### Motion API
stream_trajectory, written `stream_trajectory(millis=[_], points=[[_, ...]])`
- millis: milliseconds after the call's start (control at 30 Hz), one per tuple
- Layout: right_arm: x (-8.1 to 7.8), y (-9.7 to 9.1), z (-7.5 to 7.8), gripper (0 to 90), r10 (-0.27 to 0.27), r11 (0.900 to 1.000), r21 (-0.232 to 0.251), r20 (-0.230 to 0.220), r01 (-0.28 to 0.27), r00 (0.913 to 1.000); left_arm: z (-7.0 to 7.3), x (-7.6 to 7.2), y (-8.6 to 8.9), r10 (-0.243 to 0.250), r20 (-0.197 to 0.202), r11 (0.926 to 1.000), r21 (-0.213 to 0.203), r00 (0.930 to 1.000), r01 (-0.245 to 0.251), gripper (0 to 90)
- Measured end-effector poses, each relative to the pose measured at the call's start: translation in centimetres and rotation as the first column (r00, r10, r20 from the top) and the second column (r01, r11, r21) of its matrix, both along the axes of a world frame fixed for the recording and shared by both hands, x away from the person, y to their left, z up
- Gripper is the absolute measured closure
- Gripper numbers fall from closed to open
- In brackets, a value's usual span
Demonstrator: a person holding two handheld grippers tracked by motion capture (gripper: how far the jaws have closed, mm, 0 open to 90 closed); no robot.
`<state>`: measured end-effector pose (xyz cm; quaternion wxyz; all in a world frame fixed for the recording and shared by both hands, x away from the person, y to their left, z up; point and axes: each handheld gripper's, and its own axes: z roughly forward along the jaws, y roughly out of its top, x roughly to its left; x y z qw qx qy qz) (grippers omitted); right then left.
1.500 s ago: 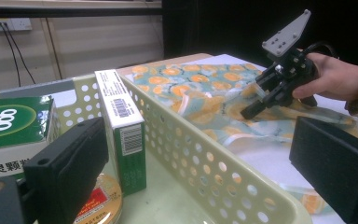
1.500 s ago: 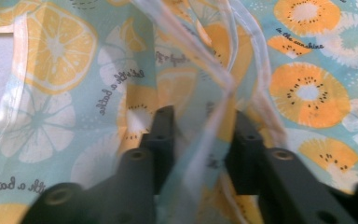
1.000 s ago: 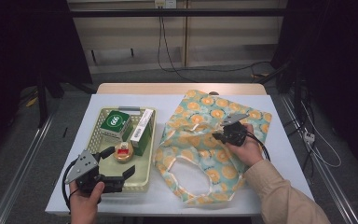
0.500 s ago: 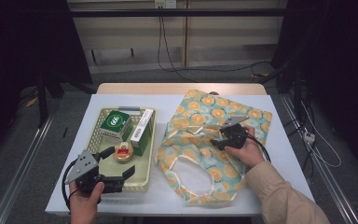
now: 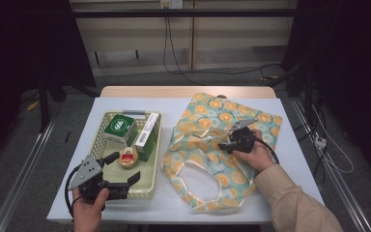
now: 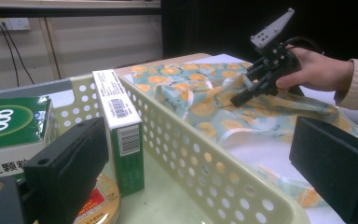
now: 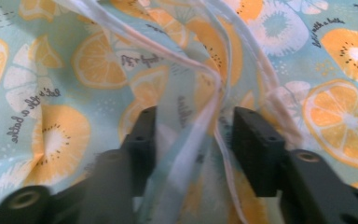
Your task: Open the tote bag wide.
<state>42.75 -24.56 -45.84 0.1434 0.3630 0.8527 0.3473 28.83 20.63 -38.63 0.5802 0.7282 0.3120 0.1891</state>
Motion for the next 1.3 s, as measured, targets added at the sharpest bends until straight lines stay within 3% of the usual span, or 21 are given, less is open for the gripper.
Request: stream_trajectory(millis=[167, 367, 667, 833, 1300], points=[[0.4, -0.5, 0.0, 73.3, -0.02, 0.9998, 0.007, -0.004, 0.02, 0.9998, 0.0, 0.0, 0.0, 0.002, -0.001, 1.0, 0.0, 1.0, -0.002, 4.3], [0.8, -0.9, 0.0, 86.9, -0.029, 0.9996, 0.008, 0.007, 0.029, 0.9996, -0.1, 0.0, 0.1, 0.002, -0.001, 1.0, 0.001, 1.0, -0.002, 4.3], [1.3, -1.2, 0.4, 89.7, -0.048, 0.9984, 0.03, -0.02, 0.048, 0.9987, -0.1, 0.1, 0.1, 0.007, -0.004, 1.0, -0.001, 1.0, -0.007, 4.3], [1.4, -1.6, 1.9, 89.8, -0.057, 0.9958, 0.07, -0.01, 0.058, 0.9983, 0.1, 0.0, 0.2, 0.009, -0.002, 1.0, 0.0, 1.0, -0.009, 4.3], [1.4, -1.7, 6.4, 89.7, -0.07, 0.9914, 0.112, 0.015, 0.068, 0.9975, 1.2, 0.2, 0.0, 0.005, 0.001, 0.9999, -0.014, 1.0, -0.005, 4.3]])
